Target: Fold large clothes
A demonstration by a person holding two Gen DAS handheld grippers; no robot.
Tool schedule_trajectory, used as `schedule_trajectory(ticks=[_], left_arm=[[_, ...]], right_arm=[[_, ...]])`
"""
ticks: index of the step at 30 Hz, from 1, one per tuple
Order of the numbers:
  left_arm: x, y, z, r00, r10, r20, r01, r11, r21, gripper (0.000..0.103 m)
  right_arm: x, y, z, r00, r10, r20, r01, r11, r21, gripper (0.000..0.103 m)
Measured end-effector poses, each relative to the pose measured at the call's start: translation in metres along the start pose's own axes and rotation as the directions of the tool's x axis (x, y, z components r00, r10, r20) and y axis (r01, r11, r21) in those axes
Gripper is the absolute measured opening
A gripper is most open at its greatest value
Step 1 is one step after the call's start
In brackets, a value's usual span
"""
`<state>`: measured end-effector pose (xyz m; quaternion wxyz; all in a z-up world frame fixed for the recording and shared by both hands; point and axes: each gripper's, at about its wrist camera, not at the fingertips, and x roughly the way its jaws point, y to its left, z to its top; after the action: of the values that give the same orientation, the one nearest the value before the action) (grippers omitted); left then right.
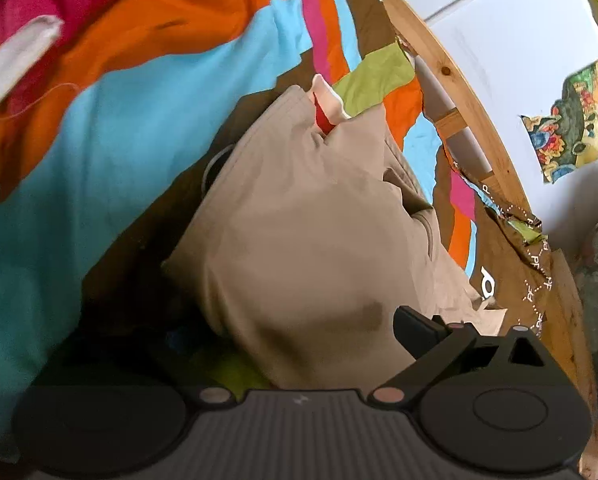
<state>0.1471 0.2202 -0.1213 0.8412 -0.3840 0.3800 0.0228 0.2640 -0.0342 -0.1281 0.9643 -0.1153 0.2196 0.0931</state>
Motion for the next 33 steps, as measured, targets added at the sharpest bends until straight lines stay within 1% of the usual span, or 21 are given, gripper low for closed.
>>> schedule_trajectory(ticks=[2, 4, 6, 7, 9, 10, 12, 14, 15, 17, 18, 20, 23, 29, 33], left_arm=[[0.004, -0.006, 0.001, 1.0, 0.004, 0.001, -0.004, 1.0, 0.027, 0.1], [0.0, -0.01, -0.002, 1.0, -0.003, 0.001, 0.003, 0.999, 0.05, 0.1], [-0.003, -0.012, -0.004, 1.0, -0.01, -0.003, 0.01, 0.999, 0.051, 0.1], [-0.005, -0.012, -0.005, 1.0, -0.012, -0.005, 0.012, 0.999, 0.049, 0.1], [-0.009, -0.011, -0.005, 1.0, -0.015, -0.006, 0.015, 0.999, 0.032, 0.1], [-0.008, -0.009, -0.004, 1.0, -0.018, -0.008, 0.018, 1.0, 0.018, 0.1], [-0.008, -0.006, -0.002, 1.0, -0.022, -0.011, 0.022, 1.0, -0.009, 0.1], [-0.006, -0.003, 0.0, 1.0, -0.027, -0.014, 0.026, 0.999, -0.034, 0.1], [-0.005, -0.002, 0.0, 1.0, -0.029, -0.013, 0.028, 0.999, -0.045, 0.1], [-0.005, 0.001, 0.001, 0.999, -0.031, -0.012, 0.03, 0.998, -0.058, 0.1], [-0.004, 0.001, 0.001, 1.0, -0.028, -0.012, 0.027, 0.998, -0.059, 0.1], [-0.003, 0.0, 0.002, 1.0, -0.019, -0.014, 0.019, 0.999, -0.051, 0.1], [-0.003, -0.001, 0.001, 1.0, -0.011, -0.014, 0.011, 0.999, -0.037, 0.1], [-0.001, -0.004, 0.0, 1.0, 0.002, -0.024, -0.002, 1.0, -0.001, 0.102], [0.0, -0.005, -0.001, 1.0, 0.003, -0.025, -0.003, 1.0, 0.004, 0.102]], right_arm=[[0.0, 0.007, -0.002, 1.0, -0.027, 0.01, 0.028, 0.999, -0.037, 0.068], [-0.001, 0.005, -0.002, 1.0, -0.021, 0.007, 0.021, 0.999, -0.028, 0.068], [-0.008, -0.006, 0.004, 1.0, 0.003, -0.02, -0.002, 0.999, 0.034, 0.07], [-0.016, -0.01, 0.007, 1.0, -0.004, -0.021, 0.005, 0.998, 0.068, 0.071], [-0.043, -0.017, 0.009, 0.999, -0.048, 0.011, 0.046, 0.988, 0.144, 0.073], [-0.057, -0.018, 0.008, 0.999, -0.045, 0.027, 0.04, 0.987, 0.158, 0.075], [-0.075, -0.016, 0.006, 0.999, -0.03, 0.029, 0.026, 0.99, 0.139, 0.076], [-0.087, -0.01, -0.001, 1.0, -0.017, 0.005, 0.016, 0.994, 0.107, 0.076], [-0.089, -0.006, -0.006, 1.0, -0.011, -0.013, 0.013, 0.995, 0.096, 0.077], [-0.088, 0.002, -0.018, 0.999, -0.029, -0.045, 0.032, 0.996, 0.085, 0.077], [-0.086, 0.004, -0.025, 0.998, -0.035, -0.05, 0.04, 0.995, 0.092, 0.077], [-0.081, 0.004, -0.03, 0.998, -0.032, -0.053, 0.037, 0.994, 0.098, 0.082], [-0.076, 0.004, -0.031, 0.998, -0.039, -0.055, 0.045, 0.994, 0.096, 0.086], [-0.077, 0.003, -0.032, 0.998, -0.037, -0.055, 0.043, 0.993, 0.108, 0.087], [-0.077, 0.003, -0.032, 0.998, -0.038, -0.057, 0.044, 0.992, 0.115, 0.089]])
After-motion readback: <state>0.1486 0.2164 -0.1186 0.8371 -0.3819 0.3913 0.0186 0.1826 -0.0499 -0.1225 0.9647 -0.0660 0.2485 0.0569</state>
